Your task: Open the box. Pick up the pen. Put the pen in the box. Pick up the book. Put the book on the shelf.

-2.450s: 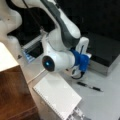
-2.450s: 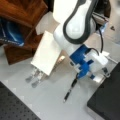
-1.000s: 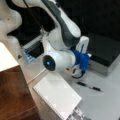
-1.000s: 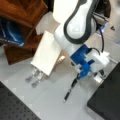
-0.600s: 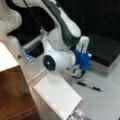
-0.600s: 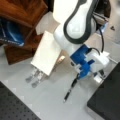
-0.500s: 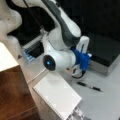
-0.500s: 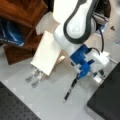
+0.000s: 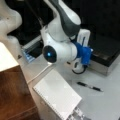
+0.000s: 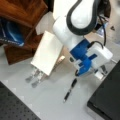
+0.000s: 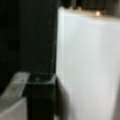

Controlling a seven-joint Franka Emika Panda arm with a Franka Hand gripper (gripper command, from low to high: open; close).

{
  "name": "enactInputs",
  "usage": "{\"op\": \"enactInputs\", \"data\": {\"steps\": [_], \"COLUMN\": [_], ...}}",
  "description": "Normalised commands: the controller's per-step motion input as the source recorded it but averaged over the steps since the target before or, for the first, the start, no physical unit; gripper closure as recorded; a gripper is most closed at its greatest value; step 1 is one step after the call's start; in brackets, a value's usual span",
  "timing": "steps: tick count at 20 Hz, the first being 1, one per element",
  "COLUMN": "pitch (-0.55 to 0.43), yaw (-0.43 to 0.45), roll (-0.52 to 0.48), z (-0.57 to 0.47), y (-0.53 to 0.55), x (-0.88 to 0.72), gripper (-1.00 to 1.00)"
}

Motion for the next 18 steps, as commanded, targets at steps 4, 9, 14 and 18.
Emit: {"op": "enactInputs", "data": {"steps": [4,9,14,18], "pitch": [0.067,0.038,0.037,0.025], "yaw": [0.152,0.123,0.103,0.140], "roll": [-0.414,-0.369,-0.251,-0.173], "z": [0.51,0.47,0.48,0.51], "y": [0.07,0.05,0.09,0.10], "x": [0.54,0.62,0.71,0.73], "gripper": [1.00,1.00,1.00,1.00]}}
